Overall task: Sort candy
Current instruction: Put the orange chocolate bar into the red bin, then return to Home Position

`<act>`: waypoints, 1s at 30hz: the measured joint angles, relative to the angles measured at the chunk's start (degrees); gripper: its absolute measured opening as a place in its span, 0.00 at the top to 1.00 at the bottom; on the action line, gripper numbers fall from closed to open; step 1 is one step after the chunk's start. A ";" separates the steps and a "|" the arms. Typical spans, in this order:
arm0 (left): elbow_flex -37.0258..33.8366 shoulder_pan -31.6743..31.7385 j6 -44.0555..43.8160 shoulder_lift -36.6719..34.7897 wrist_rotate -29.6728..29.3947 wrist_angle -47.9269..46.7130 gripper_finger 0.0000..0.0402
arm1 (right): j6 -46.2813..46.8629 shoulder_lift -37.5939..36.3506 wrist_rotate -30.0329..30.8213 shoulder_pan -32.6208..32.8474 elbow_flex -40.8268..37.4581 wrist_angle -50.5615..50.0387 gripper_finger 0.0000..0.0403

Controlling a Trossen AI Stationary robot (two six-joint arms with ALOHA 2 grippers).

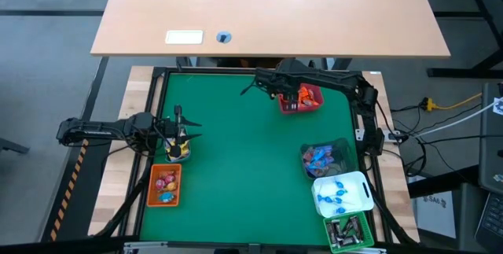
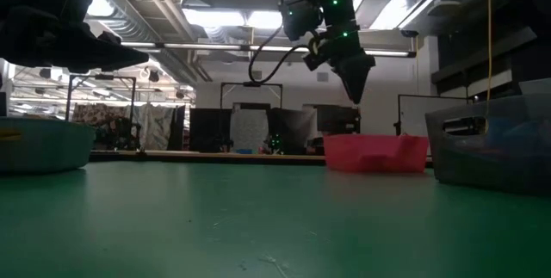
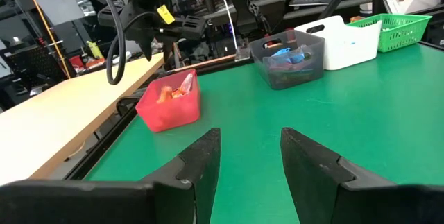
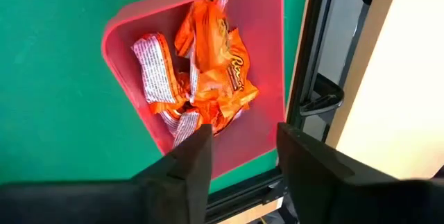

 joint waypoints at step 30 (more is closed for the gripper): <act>-0.01 0.02 -0.02 0.00 0.02 0.00 0.65 | -1.19 -5.42 -10.63 0.07 -1.72 -3.45 0.98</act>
